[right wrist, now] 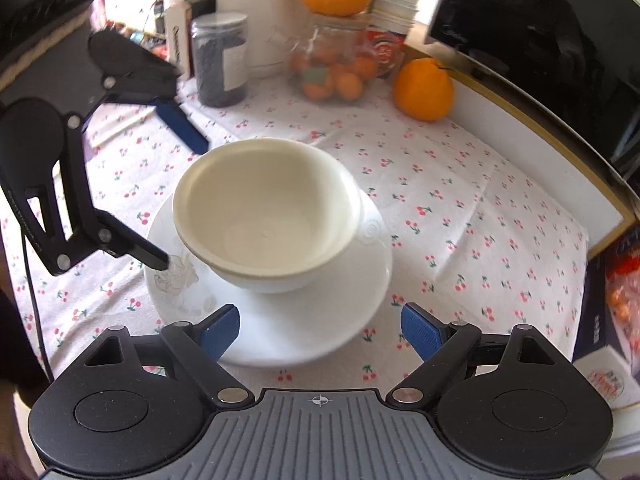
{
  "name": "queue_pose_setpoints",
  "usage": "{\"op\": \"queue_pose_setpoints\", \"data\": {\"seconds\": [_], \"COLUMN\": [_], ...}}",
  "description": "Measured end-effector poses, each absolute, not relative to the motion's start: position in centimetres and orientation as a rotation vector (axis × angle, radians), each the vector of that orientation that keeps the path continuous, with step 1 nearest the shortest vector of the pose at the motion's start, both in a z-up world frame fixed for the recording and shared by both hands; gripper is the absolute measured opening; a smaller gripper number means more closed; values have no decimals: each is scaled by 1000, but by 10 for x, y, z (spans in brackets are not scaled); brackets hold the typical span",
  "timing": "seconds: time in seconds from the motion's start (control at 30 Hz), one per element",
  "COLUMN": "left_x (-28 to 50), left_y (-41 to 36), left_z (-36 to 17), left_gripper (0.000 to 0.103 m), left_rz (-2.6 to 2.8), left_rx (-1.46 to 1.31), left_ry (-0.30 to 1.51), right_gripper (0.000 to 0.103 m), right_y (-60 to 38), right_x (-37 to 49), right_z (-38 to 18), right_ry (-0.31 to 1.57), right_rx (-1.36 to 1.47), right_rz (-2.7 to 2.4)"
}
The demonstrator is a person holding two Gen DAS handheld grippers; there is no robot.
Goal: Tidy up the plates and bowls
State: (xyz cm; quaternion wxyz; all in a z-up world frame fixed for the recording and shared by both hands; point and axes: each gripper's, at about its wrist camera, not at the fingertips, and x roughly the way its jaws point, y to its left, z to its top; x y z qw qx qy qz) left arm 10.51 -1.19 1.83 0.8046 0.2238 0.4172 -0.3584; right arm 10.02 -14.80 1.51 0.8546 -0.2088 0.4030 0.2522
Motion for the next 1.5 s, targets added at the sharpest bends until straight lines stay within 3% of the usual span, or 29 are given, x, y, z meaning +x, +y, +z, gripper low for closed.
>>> {"op": "queue_pose_setpoints", "data": {"seconds": [0.47,0.8,1.5], "left_x": [60,34,16], "left_y": [-14,-20,-19], "left_z": [27,52,37], "left_gripper": [100,102,103], "left_rz": [-483,-237,38], "left_rx": [481,324,51], "left_ry": [828,761,869], "right_gripper": [90,90,94], "right_y": [-179,-186,-159], "right_x": [82,54,16], "right_z": [48,54,40], "right_ry": [833,925,840], "right_rx": [-166,41,40], "right_rz": [274,104,-56]}}
